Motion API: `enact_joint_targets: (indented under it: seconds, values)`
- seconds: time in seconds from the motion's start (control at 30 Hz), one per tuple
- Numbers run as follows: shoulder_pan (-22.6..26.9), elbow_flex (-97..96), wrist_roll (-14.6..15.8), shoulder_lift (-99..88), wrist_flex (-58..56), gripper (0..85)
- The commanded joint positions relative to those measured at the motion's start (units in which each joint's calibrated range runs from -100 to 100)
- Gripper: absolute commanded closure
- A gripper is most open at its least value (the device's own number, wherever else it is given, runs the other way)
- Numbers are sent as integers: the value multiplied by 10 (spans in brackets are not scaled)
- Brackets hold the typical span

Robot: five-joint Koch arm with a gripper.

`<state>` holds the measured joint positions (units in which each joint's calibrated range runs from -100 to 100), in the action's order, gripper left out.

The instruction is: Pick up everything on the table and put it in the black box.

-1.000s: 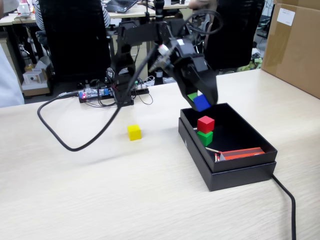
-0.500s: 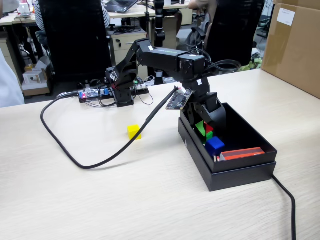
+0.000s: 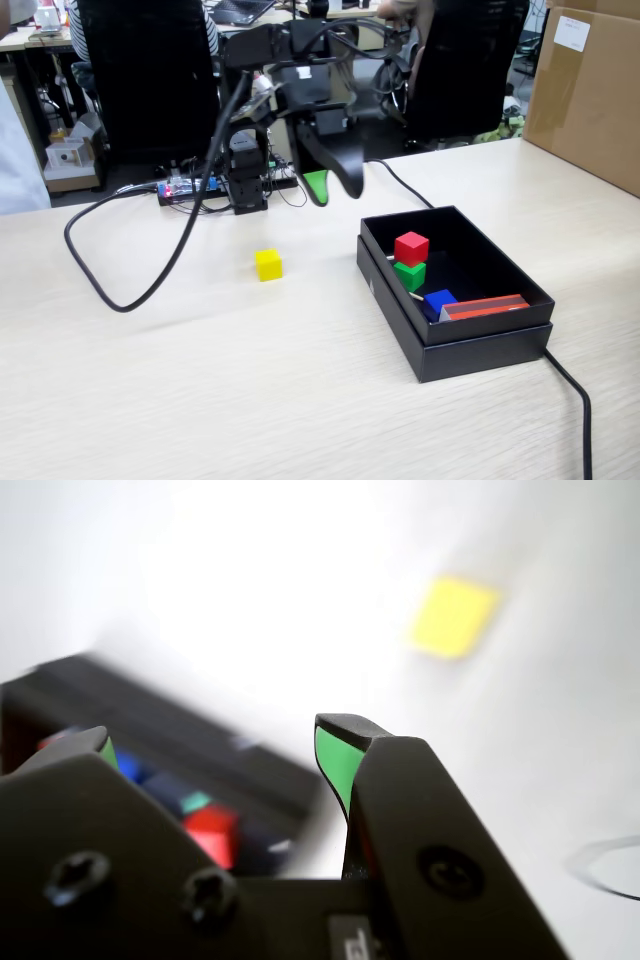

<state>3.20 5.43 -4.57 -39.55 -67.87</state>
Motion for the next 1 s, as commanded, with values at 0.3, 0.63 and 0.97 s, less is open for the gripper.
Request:
enact_joint_targets:
  seconds: [0.3,0.63,0.97]
  values:
    - [-76,-390,-53,-170,168,378]
    - [-66,-388,-38,-20,251,380]
    - [-60,-374,-1,52,251,500]
